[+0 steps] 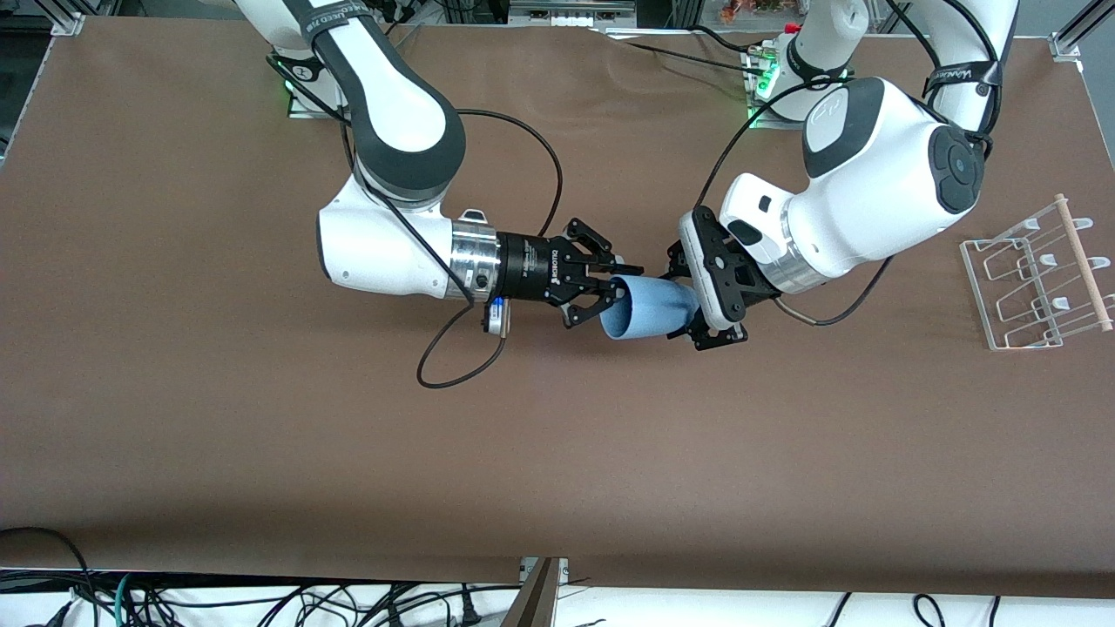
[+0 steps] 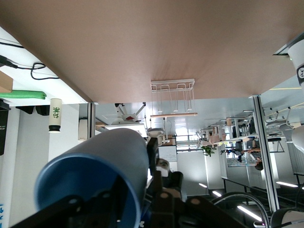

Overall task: Transfer cup to left arm and place on rack
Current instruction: 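Open the right gripper and pull it back from the cup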

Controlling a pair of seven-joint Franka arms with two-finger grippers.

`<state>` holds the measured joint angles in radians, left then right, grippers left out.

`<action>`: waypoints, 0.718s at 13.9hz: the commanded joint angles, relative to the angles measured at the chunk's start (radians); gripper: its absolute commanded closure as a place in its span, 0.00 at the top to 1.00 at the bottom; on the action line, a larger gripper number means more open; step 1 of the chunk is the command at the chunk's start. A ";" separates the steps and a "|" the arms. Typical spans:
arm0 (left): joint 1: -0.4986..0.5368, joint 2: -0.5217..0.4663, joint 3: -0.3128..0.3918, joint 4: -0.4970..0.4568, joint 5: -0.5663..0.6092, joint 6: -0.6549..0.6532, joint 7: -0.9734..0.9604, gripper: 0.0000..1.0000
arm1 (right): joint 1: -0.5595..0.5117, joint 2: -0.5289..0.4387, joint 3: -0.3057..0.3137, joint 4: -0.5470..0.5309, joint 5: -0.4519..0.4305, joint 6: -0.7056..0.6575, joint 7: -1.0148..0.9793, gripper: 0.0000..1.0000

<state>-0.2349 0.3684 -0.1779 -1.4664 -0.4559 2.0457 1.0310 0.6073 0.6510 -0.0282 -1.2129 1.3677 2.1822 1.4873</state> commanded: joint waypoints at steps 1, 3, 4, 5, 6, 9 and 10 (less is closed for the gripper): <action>0.025 0.003 0.006 0.034 0.017 -0.089 -0.019 0.00 | -0.037 0.006 -0.001 0.033 0.008 -0.037 0.016 0.99; 0.065 -0.006 0.011 0.050 0.026 -0.181 -0.019 0.00 | -0.073 -0.001 -0.002 0.035 0.007 -0.085 0.014 0.99; 0.072 -0.018 0.036 0.051 0.028 -0.221 -0.017 0.00 | -0.096 -0.005 -0.004 0.035 0.004 -0.120 0.014 0.99; 0.075 -0.023 0.075 0.051 0.029 -0.260 -0.015 0.00 | -0.122 -0.005 -0.003 0.035 -0.012 -0.166 0.013 0.99; 0.077 -0.032 0.115 0.051 0.031 -0.306 -0.012 0.00 | -0.148 -0.007 -0.002 0.035 -0.033 -0.212 0.007 0.99; 0.100 -0.037 0.228 0.038 0.172 -0.425 0.040 0.00 | -0.199 -0.027 -0.006 0.033 -0.112 -0.342 0.001 0.99; 0.120 -0.037 0.250 0.037 0.227 -0.462 0.059 0.00 | -0.204 -0.042 -0.006 0.033 -0.168 -0.378 -0.005 0.99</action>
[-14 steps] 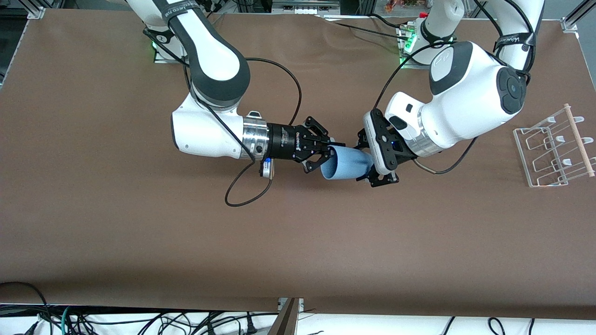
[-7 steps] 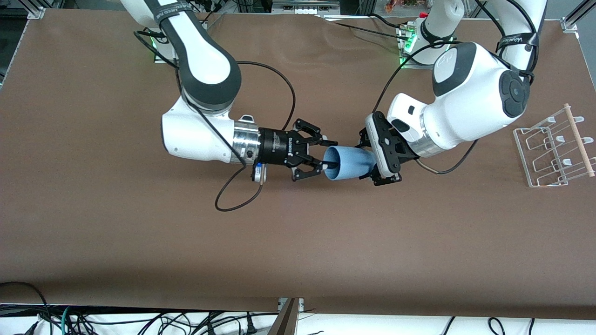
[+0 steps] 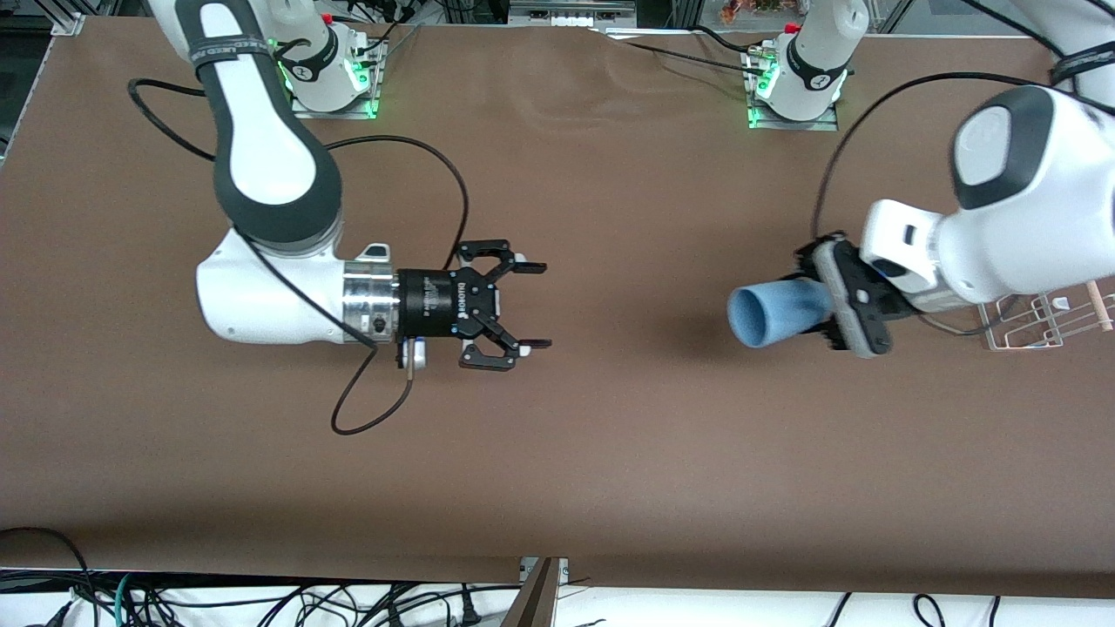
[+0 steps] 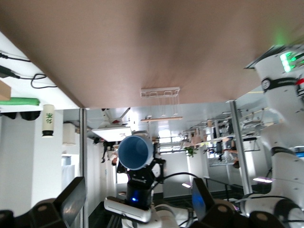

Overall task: Transfer cup to left arm and place on rack
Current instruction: 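Open the right gripper and pull it back from the cup, then carry the cup with the left gripper over the wire rack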

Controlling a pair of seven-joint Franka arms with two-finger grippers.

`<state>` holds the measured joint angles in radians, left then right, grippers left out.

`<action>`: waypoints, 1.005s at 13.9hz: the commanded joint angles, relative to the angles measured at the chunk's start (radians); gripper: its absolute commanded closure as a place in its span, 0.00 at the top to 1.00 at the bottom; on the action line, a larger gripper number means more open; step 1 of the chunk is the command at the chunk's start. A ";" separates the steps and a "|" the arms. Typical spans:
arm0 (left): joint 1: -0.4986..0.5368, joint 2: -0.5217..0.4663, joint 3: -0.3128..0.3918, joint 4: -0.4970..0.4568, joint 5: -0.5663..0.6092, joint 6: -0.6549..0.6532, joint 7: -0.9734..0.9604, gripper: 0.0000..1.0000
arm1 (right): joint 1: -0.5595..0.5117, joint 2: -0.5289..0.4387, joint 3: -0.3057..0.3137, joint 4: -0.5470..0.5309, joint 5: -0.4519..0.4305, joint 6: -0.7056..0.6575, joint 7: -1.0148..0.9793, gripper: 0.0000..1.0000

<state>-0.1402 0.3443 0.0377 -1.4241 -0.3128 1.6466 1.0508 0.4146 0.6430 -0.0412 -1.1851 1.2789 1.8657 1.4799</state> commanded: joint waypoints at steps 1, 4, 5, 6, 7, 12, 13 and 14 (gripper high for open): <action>0.042 -0.013 0.053 -0.012 0.140 -0.094 0.063 0.00 | -0.011 -0.063 0.007 0.002 -0.119 -0.083 0.003 0.99; 0.073 -0.021 0.120 -0.039 0.301 -0.164 0.098 0.00 | -0.013 -0.181 -0.032 -0.056 -0.252 -0.205 -0.022 0.99; 0.076 -0.024 0.123 -0.044 0.401 -0.194 0.098 0.00 | -0.013 -0.234 -0.055 -0.101 -0.292 -0.251 -0.065 0.99; 0.077 -0.031 0.123 -0.053 0.505 -0.224 0.095 0.00 | -0.013 -0.287 -0.066 -0.157 -0.329 -0.273 -0.113 0.99; 0.074 -0.036 0.122 -0.065 0.609 -0.249 0.087 0.00 | -0.013 -0.346 -0.081 -0.219 -0.379 -0.290 -0.172 0.99; 0.082 -0.060 0.122 -0.266 1.018 -0.262 0.081 0.00 | -0.123 -0.561 -0.086 -0.419 -0.629 -0.437 -0.611 0.99; 0.086 -0.079 0.122 -0.307 1.079 -0.237 0.071 0.00 | -0.135 -0.592 -0.088 -0.441 -0.710 -0.460 -0.735 0.99; 0.087 -0.097 0.122 -0.353 1.145 -0.222 0.054 0.00 | -0.140 -0.617 -0.092 -0.461 -0.792 -0.477 -0.860 0.99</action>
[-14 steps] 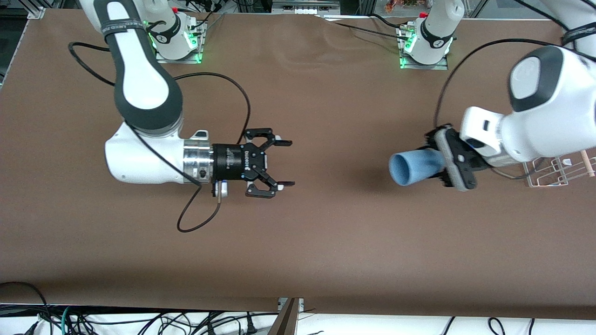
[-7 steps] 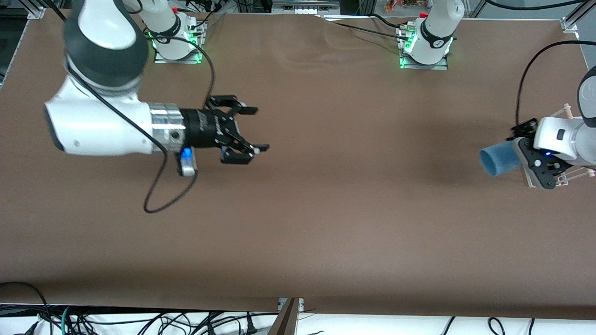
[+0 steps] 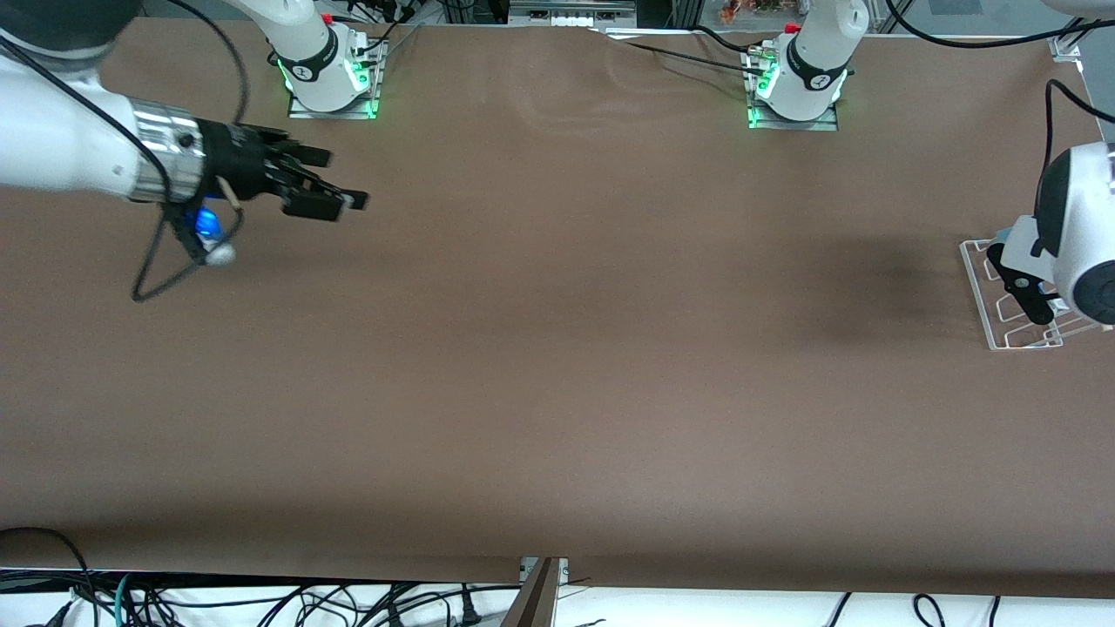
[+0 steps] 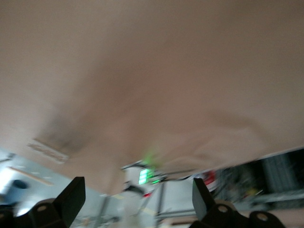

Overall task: Transfer cup to left arm and place on rack
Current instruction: 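Carry the cup with the left gripper over the wire rack, then lower the cup upside down onto the rack with the left gripper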

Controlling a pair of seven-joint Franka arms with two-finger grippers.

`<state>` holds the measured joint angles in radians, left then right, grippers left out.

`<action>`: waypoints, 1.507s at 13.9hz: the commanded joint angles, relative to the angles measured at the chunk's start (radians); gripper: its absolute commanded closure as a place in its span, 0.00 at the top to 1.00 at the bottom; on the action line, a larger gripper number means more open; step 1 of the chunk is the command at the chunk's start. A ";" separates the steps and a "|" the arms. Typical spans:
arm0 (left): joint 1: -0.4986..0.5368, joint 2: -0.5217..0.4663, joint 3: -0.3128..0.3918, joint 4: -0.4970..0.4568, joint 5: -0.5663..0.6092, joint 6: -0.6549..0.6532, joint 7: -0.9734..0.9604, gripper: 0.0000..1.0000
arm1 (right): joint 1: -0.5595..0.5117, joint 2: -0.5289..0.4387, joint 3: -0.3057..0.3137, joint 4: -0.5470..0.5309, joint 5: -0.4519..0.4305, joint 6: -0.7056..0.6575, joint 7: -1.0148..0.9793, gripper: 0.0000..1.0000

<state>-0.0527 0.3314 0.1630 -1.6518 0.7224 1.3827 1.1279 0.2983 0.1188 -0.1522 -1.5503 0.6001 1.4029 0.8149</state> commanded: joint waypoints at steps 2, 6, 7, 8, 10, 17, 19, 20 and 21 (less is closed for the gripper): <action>-0.006 -0.098 -0.005 -0.202 0.227 0.047 -0.045 0.00 | -0.034 -0.123 0.014 -0.116 -0.260 -0.016 -0.410 0.99; 0.011 -0.124 -0.002 -0.339 0.465 0.235 -0.045 0.00 | -0.037 -0.125 0.019 -0.119 -0.518 0.062 -0.719 0.99; 0.022 -0.123 -0.002 -0.353 0.498 0.261 -0.052 0.00 | -0.037 -0.125 0.019 -0.131 -0.563 0.103 -0.784 0.99; 0.023 -0.121 -0.003 -0.365 0.531 0.275 -0.068 0.00 | -0.036 -0.128 0.020 -0.143 -0.594 0.143 -0.827 0.99; 0.025 -0.123 -0.002 -0.411 0.606 0.323 -0.094 0.00 | -0.031 -0.134 0.025 -0.154 -0.621 0.189 -0.846 0.99; 0.071 -0.121 0.000 -0.496 0.716 0.444 -0.210 0.00 | -0.025 -0.137 0.102 -0.143 -0.666 0.183 -0.743 0.99; 0.086 -0.120 0.007 -0.519 0.721 0.467 -0.265 0.00 | -0.027 -0.131 0.100 -0.129 -0.666 0.182 -0.763 0.99; 0.092 -0.117 0.009 -0.523 0.721 0.484 -0.279 0.00 | -0.031 -0.120 0.095 -0.113 -0.668 0.173 -0.764 0.99; 0.094 -0.115 0.010 -0.528 0.723 0.490 -0.280 0.00 | -0.033 -0.107 0.094 -0.094 -0.669 0.166 -0.764 0.99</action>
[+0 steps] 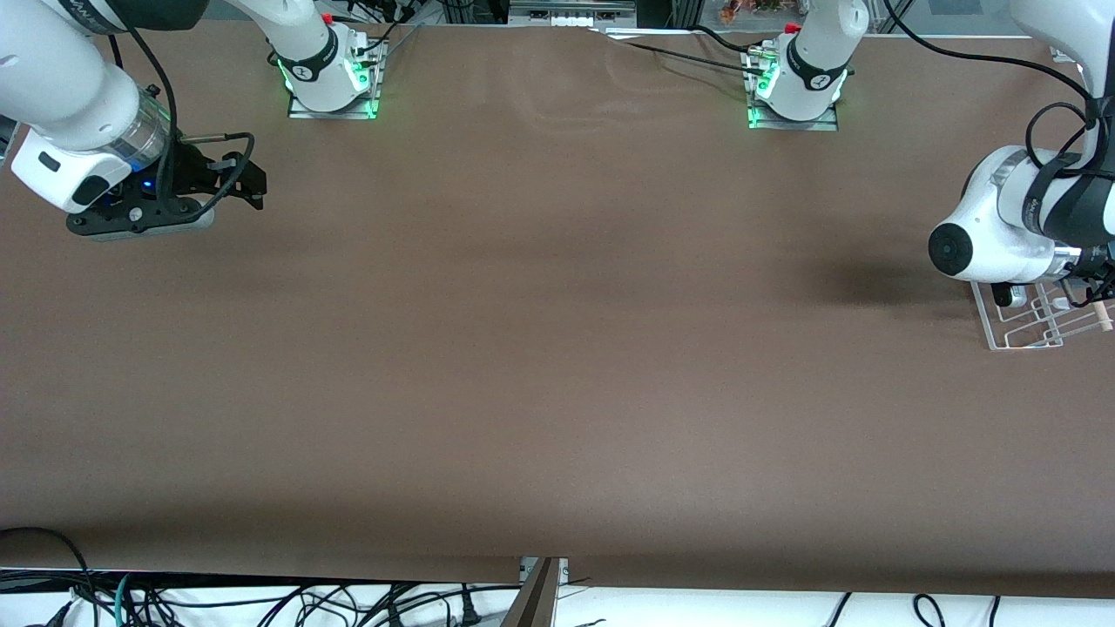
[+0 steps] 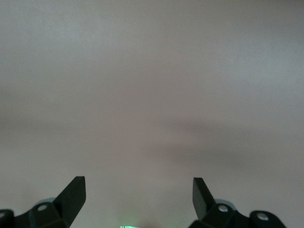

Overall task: Transfer cup to left arm and place on rack
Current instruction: 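Lower the cup upside down onto the rack with the left gripper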

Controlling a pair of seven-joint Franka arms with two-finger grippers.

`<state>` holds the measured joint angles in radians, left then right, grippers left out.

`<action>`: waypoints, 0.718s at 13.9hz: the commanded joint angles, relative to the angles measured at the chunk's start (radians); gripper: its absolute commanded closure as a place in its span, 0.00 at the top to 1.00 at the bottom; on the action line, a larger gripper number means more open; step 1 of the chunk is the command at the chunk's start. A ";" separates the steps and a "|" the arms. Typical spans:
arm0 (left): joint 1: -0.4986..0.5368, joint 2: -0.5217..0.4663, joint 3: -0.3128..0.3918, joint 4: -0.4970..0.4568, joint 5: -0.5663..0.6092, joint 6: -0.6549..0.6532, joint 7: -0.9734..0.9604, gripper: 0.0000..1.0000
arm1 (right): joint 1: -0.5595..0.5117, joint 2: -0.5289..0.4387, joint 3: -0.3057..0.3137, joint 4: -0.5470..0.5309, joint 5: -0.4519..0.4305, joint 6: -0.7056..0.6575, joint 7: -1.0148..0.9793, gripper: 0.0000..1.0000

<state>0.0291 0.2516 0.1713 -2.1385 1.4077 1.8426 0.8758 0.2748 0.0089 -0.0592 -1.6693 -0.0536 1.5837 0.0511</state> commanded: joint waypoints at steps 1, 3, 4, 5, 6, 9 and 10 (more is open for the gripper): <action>0.012 -0.032 0.002 -0.049 0.046 0.030 -0.029 0.00 | -0.014 0.005 -0.001 0.037 -0.022 -0.016 -0.002 0.99; 0.012 -0.023 0.001 -0.061 0.086 0.033 -0.058 0.00 | -0.017 0.008 -0.007 0.045 -0.044 -0.016 -0.060 0.99; 0.012 -0.017 0.001 -0.067 0.094 0.033 -0.073 0.00 | -0.016 0.019 -0.007 0.045 -0.045 -0.016 -0.110 0.99; 0.014 -0.014 0.001 -0.070 0.094 0.044 -0.086 0.00 | -0.017 0.025 -0.008 0.046 -0.040 -0.014 -0.111 0.99; 0.018 -0.011 0.002 -0.075 0.096 0.061 -0.093 0.00 | -0.020 0.031 -0.011 0.055 -0.034 -0.014 -0.091 0.99; 0.026 0.003 0.002 -0.077 0.111 0.067 -0.103 0.00 | -0.031 0.052 -0.019 0.074 -0.009 -0.016 -0.068 0.99; 0.028 0.005 0.002 -0.077 0.111 0.069 -0.109 0.00 | -0.035 0.052 -0.022 0.074 -0.003 -0.016 -0.068 0.99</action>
<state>0.0463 0.2603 0.1731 -2.2051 1.4777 1.8957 0.7917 0.2575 0.0439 -0.0823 -1.6293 -0.0780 1.5831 -0.0199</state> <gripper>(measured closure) 0.295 0.004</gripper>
